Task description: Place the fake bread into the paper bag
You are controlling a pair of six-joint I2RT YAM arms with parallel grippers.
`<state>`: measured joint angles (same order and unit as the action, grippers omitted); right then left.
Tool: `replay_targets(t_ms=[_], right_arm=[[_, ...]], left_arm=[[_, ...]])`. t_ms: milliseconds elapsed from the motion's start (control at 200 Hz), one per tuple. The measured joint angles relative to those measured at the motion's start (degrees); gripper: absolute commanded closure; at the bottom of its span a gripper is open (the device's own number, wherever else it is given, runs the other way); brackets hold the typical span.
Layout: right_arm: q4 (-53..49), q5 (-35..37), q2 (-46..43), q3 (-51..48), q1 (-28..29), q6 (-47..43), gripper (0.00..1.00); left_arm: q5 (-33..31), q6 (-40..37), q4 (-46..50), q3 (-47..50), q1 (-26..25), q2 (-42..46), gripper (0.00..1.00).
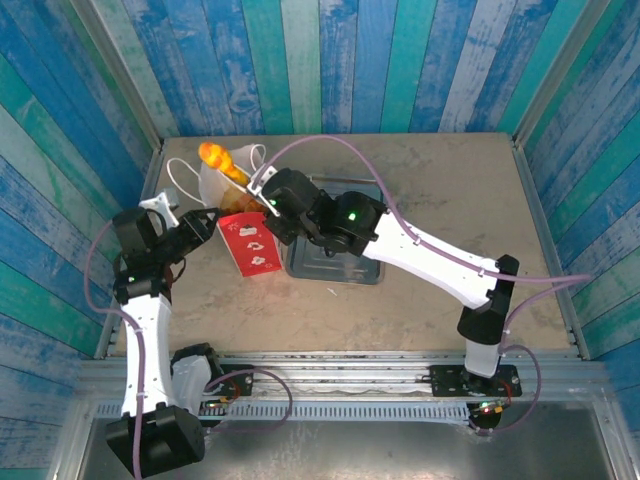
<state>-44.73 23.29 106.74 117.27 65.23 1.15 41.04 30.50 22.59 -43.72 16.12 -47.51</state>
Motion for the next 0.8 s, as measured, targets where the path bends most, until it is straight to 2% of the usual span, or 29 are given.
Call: replay_targets(t_ms=[255,591,796], right_arm=[[-4.9,2.2,2.7,1.1,-0.4,0.5,0.63],[-8.9,2.4,5.3,4.5,-0.7,1.0,0.47],[-9.4,2.4,5.5,6.0,-0.8,1.1,0.47]], left_arm=[[0.0,0.0,-0.3,0.0,0.0,0.0,0.66],[0.1,0.0,-0.5,0.0,0.0,0.0,0.66],[0.1,0.0,-0.7,0.0,-0.1,0.0,0.66]])
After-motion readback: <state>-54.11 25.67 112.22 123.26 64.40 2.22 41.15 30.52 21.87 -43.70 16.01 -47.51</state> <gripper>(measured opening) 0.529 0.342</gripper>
